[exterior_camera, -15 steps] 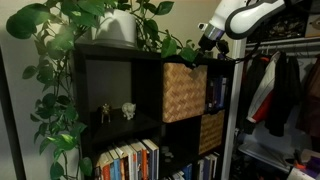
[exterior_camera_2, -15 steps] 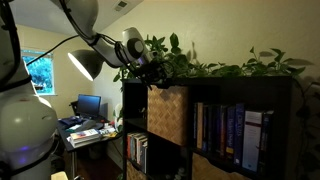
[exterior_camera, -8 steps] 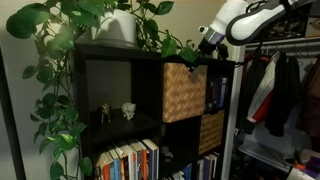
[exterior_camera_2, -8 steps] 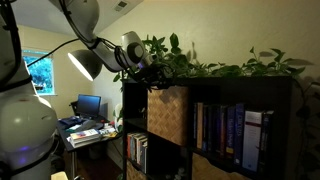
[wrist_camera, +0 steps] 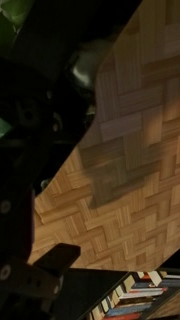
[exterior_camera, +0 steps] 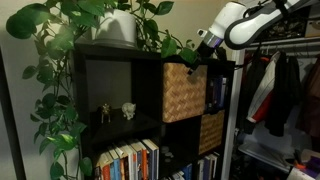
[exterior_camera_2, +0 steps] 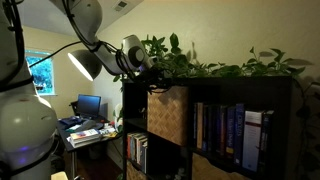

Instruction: Pull out the brown basket then remove the socks from there and put them on the top of the cabinet then push the basket

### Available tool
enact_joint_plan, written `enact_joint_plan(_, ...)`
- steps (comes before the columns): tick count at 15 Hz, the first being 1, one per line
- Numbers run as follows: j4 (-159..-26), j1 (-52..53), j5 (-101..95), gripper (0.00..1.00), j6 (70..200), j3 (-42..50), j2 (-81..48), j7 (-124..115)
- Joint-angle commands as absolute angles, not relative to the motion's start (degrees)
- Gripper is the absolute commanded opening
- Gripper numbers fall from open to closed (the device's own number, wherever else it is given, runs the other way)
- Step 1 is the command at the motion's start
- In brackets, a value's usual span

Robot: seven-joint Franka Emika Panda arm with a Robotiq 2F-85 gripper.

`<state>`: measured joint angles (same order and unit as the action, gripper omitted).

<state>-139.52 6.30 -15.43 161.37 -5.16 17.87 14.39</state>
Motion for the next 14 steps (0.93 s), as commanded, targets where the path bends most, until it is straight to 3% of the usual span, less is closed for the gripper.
enact_joint_plan(1, -140.3, 7.7, -13.5, 1.0, 160.7, -4.0, 17.5, 17.1)
enact_joint_plan(14, -133.9, 10.8, -2.3, 1.0, 133.6, -2.1, 19.6, 28.4)
